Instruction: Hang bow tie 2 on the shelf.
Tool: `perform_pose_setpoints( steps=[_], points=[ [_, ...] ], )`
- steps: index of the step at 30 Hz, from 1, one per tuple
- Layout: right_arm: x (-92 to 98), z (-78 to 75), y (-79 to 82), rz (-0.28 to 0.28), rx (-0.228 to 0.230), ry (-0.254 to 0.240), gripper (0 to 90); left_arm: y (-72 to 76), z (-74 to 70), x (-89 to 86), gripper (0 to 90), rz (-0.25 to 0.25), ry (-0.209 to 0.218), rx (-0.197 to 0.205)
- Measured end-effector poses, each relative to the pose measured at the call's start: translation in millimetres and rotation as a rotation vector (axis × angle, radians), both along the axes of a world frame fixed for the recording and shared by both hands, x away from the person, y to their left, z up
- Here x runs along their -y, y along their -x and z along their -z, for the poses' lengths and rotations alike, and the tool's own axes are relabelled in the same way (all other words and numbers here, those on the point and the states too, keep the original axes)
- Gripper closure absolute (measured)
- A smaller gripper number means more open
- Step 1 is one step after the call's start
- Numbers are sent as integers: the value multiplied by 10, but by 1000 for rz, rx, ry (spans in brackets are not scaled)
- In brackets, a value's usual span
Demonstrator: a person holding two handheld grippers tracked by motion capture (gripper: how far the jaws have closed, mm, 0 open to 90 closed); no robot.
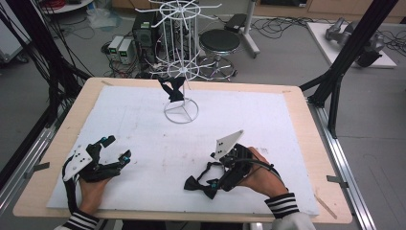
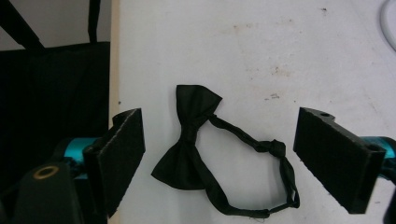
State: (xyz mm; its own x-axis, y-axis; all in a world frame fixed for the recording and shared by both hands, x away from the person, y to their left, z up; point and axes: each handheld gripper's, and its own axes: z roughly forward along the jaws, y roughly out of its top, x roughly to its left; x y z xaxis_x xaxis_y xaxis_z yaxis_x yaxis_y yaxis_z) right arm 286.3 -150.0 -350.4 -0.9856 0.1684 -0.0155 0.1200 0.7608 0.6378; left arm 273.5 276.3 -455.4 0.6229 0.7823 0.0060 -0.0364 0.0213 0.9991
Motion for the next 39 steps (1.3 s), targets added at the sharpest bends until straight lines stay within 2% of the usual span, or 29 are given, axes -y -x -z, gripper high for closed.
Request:
perform_pose_setpoints(
  steps=[4, 10, 18, 27, 31, 36, 39],
  points=[
    [-26, 31, -9, 9, -6, 3, 134, 0, 0, 1, 180, -1, 1, 1],
    [-109, 105, -9, -15, -30, 55, 134, 0, 0, -1, 180, -1, 1, 0],
    [-201, 163, -24, -42, -41, 93, 138, 4, 1, -1, 180, -7, 5, 0],
    [-271, 235, -10, -73, -78, 167, 177, 2, 1, -1, 180, -7, 8, 0],
    [-317, 269, -8, -98, -85, 183, 199, 2, 2, 0, 180, -7, 10, 0],
    [-368, 311, 8, -117, -116, 208, 252, 3, 2, -2, 180, -10, 8, 0],
    [-384, 333, 6, -115, -123, 228, 269, 3, 2, -2, 180, -9, 7, 0]
  ],
)
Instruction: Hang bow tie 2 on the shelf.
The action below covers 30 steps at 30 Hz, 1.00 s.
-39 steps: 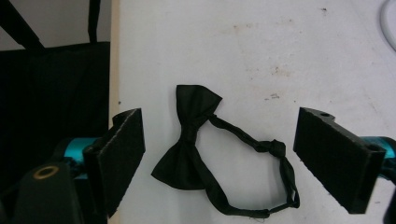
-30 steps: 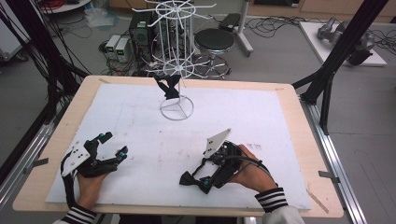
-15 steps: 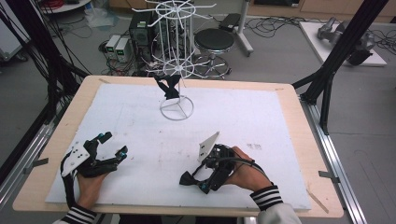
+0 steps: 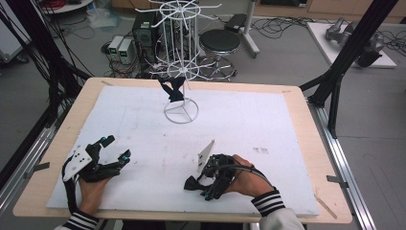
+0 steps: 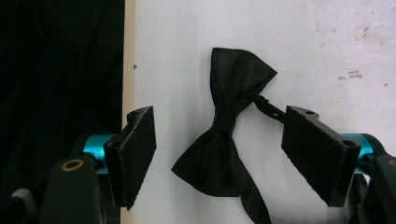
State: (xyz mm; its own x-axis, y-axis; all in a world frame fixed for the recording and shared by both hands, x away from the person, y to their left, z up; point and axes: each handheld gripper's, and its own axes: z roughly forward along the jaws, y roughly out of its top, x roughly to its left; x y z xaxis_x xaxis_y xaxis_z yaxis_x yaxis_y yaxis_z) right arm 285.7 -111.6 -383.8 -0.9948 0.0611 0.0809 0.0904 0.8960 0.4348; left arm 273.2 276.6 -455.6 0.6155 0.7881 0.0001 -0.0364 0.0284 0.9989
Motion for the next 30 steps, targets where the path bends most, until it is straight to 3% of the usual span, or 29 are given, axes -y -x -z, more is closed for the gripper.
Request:
perform_pose_setpoints(
  steps=[30],
  points=[
    [-153, 178, -48, 17, -48, 119, 486, 0, 0, 1, 182, -3, -3, 0]
  ],
)
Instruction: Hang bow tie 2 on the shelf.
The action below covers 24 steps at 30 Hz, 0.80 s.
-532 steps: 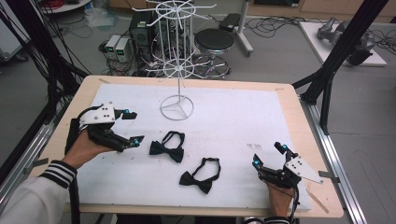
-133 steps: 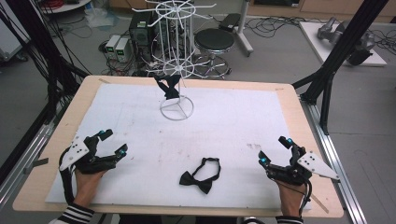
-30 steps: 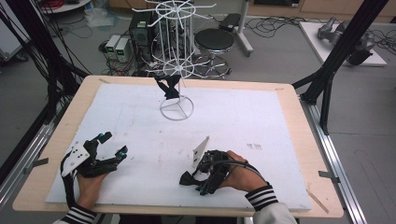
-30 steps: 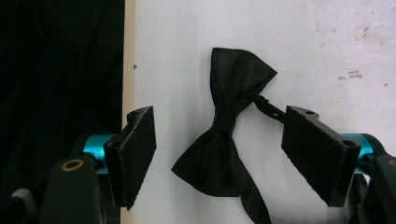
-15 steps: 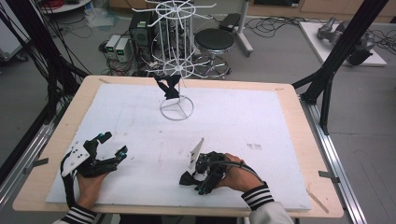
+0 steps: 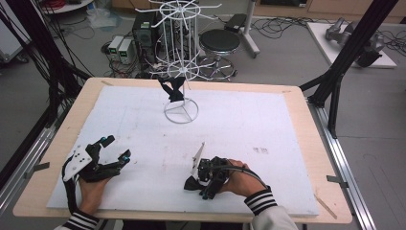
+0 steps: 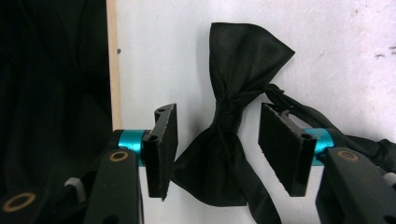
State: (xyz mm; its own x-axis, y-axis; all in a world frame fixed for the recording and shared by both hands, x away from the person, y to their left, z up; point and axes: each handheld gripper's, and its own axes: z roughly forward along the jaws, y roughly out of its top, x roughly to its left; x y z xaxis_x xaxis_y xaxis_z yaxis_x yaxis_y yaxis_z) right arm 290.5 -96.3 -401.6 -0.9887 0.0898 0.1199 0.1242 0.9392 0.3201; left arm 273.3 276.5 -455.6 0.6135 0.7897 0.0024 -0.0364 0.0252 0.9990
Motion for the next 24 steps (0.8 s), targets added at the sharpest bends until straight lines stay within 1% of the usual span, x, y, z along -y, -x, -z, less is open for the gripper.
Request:
perform_pose_setpoints(
  steps=[6, 9, 13, 20, 24],
  points=[
    [-36, 15, 2, 4, 2, 16, 513, 0, 0, 1, 183, -1, 0, 1],
    [-55, 18, -6, 12, -4, 24, 533, 0, 0, 1, 183, -1, 0, 1],
    [-73, 22, -10, 17, -7, 27, 577, 0, 0, 1, 184, -1, -1, 1],
    [-91, 39, -13, 25, -18, 57, 651, 0, 0, 2, 184, -1, -1, 1],
    [-93, 44, -18, 35, -21, 64, 704, 0, 0, 1, 184, -1, -1, 1]
  ],
)
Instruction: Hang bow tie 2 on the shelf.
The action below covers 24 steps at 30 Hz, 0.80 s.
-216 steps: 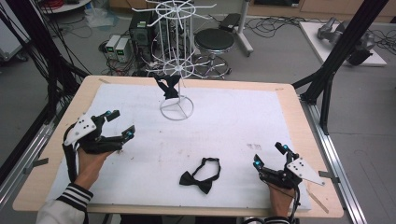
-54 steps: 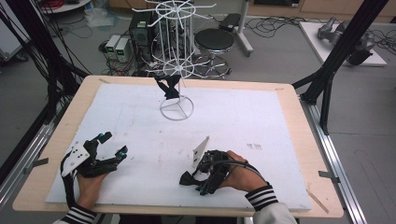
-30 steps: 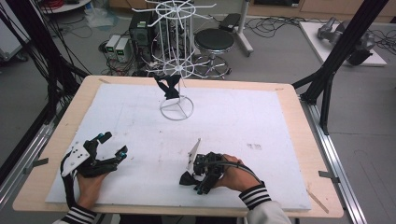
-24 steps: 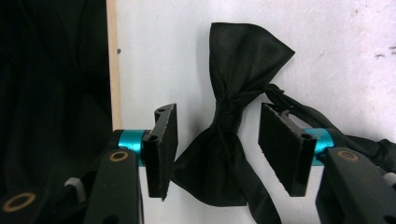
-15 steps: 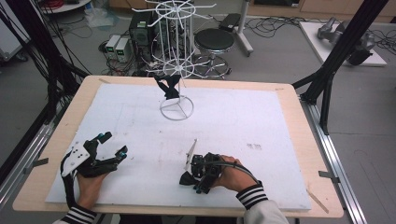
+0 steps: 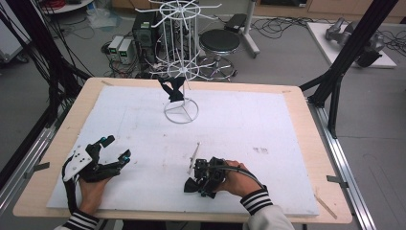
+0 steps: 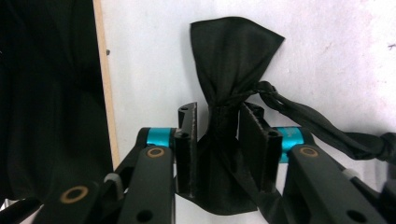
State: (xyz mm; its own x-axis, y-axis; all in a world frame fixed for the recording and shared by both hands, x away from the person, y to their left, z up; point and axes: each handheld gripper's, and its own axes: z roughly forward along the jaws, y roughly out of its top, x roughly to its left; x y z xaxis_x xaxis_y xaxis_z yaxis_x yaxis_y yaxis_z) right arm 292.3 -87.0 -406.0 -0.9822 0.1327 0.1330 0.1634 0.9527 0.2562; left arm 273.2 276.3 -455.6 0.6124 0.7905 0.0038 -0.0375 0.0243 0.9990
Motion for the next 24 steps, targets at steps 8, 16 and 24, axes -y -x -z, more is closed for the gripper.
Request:
perform_pose_setpoints(
  steps=[8, 16, 24],
  points=[
    [-26, -11, 10, -12, 8, 17, 765, 1, 0, -3, 184, 1, -4, 0],
    [5, -66, -1, 3, 6, -33, 762, 1, 0, -2, 184, 1, -4, 0],
    [49, -122, -12, 14, 5, -74, 761, 2, 0, -1, 185, 0, -4, 0]
  ],
)
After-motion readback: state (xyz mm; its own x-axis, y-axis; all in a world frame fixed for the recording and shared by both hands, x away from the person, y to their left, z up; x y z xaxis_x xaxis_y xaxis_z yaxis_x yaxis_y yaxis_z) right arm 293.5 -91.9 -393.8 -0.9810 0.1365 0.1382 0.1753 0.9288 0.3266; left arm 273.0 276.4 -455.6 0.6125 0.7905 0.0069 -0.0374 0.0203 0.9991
